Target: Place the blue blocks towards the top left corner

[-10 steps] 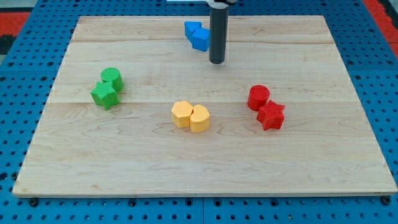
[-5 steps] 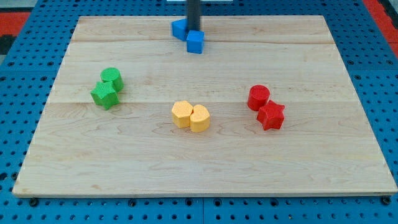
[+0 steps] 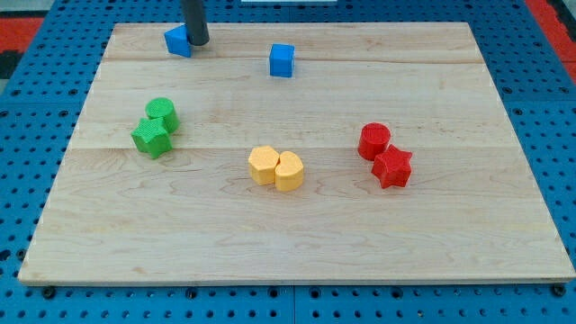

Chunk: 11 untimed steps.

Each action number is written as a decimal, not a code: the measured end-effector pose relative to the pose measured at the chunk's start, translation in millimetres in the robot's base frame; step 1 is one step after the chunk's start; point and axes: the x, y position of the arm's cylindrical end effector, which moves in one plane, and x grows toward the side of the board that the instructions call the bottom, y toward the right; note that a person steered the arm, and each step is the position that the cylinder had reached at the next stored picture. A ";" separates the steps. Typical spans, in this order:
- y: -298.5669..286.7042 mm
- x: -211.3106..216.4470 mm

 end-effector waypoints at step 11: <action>75.3 -0.7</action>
